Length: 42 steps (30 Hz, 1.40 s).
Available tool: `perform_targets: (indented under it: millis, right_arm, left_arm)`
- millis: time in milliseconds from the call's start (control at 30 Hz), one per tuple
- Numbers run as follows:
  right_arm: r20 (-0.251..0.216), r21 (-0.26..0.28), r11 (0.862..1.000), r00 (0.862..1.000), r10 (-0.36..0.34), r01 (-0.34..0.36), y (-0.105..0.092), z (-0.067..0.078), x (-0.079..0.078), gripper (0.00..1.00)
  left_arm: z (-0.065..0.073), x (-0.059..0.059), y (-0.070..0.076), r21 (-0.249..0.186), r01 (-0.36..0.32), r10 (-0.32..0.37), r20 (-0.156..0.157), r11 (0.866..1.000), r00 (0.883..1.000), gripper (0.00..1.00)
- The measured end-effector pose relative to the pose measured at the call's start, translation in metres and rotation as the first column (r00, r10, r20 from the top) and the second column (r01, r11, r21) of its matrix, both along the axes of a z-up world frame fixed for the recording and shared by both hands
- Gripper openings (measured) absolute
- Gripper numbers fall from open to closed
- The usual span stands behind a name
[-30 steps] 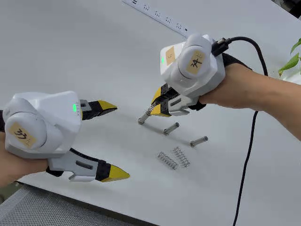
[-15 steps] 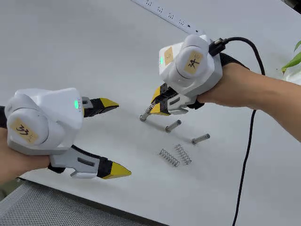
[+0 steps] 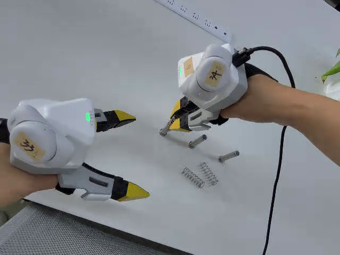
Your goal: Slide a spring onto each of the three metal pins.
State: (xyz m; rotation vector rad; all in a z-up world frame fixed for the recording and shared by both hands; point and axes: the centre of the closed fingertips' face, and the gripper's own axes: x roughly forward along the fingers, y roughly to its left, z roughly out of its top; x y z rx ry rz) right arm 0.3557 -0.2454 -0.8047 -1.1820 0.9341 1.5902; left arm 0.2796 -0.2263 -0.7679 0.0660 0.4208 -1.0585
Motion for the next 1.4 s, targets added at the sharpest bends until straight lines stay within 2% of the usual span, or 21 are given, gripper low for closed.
perform_targets:
  millis: [167,667,1400]
  right_arm:
    - [-0.006,-0.004,1.0,1.0,0.0,0.0,-0.001,-0.007,0.0,0.07]
    - [-0.011,-0.01,1.0,1.0,0.002,-0.002,-0.001,-0.013,-0.002,0.07]
    - [-0.008,-0.011,1.0,1.0,-0.006,0.006,0.001,-0.018,-0.006,0.08]
  left_arm:
    - [-0.001,0.0,0.001,-0.001,-0.001,0.001,-0.002,1.0,1.0,0.81]
    - [-0.002,-0.001,0.001,0.001,0.003,-0.003,-0.008,1.0,1.0,0.81]
    - [-0.001,-0.003,0.003,0.0,0.0,0.0,-0.008,1.0,1.0,0.81]
